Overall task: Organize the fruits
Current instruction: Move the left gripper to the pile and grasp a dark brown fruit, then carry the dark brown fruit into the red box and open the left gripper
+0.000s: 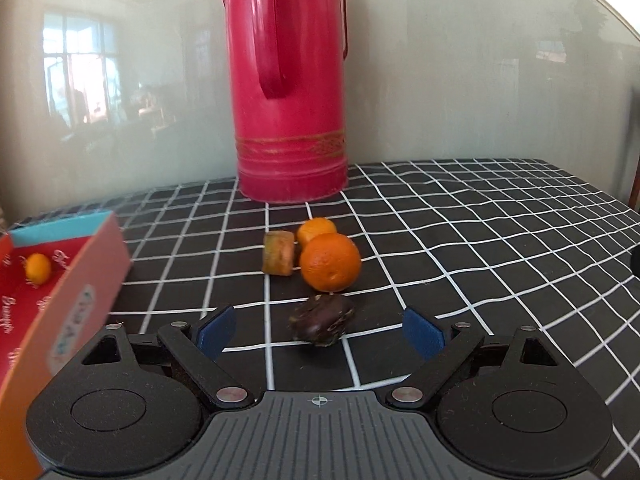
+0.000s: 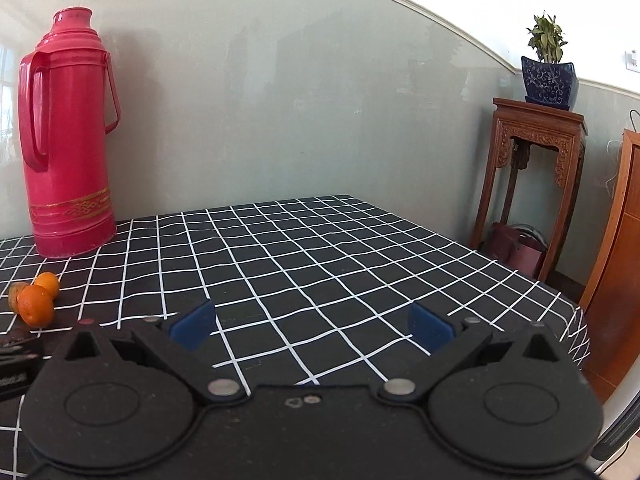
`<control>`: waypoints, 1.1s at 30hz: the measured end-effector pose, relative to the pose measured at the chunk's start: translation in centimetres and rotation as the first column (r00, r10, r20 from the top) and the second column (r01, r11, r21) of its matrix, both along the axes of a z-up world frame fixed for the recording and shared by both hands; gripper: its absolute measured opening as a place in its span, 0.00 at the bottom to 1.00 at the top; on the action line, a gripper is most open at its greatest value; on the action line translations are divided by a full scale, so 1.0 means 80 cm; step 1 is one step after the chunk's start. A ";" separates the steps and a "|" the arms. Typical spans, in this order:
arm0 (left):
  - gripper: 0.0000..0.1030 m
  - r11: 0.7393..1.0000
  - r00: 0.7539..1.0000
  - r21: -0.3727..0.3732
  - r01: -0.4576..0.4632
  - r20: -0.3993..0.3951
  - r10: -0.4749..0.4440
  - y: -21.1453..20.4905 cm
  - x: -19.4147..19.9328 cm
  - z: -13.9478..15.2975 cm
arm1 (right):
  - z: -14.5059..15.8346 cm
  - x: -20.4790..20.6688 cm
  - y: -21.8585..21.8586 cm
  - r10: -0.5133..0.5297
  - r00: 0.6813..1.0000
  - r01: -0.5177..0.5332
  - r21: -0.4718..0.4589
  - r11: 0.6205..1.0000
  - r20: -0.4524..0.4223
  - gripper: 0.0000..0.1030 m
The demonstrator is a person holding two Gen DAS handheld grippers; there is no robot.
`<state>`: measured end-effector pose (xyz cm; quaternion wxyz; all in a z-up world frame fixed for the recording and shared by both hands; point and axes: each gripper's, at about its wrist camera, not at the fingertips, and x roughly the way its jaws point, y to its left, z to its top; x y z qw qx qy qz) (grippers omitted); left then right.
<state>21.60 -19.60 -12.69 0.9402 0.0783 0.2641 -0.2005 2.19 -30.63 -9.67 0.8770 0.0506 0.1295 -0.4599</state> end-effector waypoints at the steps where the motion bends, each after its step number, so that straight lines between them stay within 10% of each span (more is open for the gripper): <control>1: 0.77 1.000 1.000 -0.006 0.007 -0.017 -0.007 -0.002 0.004 -0.002 | 0.000 0.000 0.000 0.001 1.000 -0.001 0.001 1.000 0.000 0.94; 11: 0.42 1.000 0.996 -0.019 0.024 -0.090 -0.025 -0.006 0.019 -0.010 | 0.000 0.002 0.000 0.019 1.000 -0.019 0.005 1.000 -0.005 0.94; 33: 0.39 0.992 0.989 -0.021 -0.121 0.080 0.123 0.065 -0.004 0.029 | 0.001 0.020 0.028 0.103 0.995 -0.103 -0.013 0.995 -0.017 0.94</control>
